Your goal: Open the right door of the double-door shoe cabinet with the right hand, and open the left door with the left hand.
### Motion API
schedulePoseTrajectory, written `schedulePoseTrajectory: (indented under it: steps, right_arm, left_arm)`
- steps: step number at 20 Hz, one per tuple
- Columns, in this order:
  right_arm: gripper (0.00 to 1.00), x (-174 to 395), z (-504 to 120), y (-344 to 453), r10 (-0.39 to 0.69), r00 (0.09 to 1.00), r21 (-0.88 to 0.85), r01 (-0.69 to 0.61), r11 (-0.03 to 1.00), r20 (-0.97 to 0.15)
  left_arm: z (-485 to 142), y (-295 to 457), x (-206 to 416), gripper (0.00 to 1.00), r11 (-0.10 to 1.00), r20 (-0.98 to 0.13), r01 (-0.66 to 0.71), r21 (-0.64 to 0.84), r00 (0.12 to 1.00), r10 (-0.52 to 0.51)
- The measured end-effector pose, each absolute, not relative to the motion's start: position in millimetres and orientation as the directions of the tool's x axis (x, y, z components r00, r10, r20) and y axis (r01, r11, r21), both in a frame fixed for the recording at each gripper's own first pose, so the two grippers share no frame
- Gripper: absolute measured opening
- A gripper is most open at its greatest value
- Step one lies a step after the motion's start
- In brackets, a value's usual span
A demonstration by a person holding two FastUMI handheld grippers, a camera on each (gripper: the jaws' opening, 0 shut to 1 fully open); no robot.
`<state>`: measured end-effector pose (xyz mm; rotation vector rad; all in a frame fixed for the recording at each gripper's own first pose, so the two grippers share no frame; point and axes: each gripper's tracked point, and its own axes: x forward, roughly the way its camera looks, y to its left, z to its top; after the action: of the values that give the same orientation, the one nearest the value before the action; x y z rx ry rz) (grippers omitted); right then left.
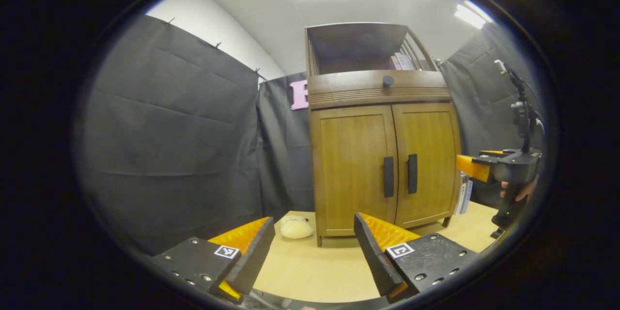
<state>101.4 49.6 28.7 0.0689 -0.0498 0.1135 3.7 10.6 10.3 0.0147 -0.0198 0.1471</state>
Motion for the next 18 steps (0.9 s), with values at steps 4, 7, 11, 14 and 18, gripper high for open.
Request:
schedulePoseTrajectory:
  steps: [4, 7, 11, 14, 18]
  right_arm:
    - [0.96, 126.1, 38.3, 61.2, 0.118, 0.991, 0.087, -0.123, 0.989, 0.055]
    - [0.96, 142.5, 42.7, 71.2, 0.129, 0.990, 0.086, -0.135, 0.987, 0.063]
    - [0.96, 170.7, 40.0, 88.1, 0.148, 0.988, 0.078, -0.152, 0.985, 0.050]
    - [0.95, 189.0, 41.4, 98.2, 0.155, 0.987, 0.068, -0.158, 0.985, 0.049]
    - [0.94, 218.2, 35.2, 109.8, 0.155, 0.988, 0.067, -0.156, 0.986, 0.021]
  left_arm:
    - [11.9, 13.3, -6.1, 0.98, 0.982, 0.021, -0.190, 0.015, 0.982, 0.190]
    - [11.9, 16.3, -3.9, 0.98, 0.975, 0.020, -0.220, 0.017, 0.975, 0.219]
    - [14.5, 19.6, -7.4, 0.94, 0.967, 0.017, -0.253, 0.018, 0.968, 0.252]
    - [13.4, 21.1, -8.4, 0.94, 0.963, 0.013, -0.270, 0.020, 0.963, 0.270]
    - [12.0, 22.5, -10.9, 0.94, 0.954, 0.005, -0.300, 0.012, 0.954, 0.300]
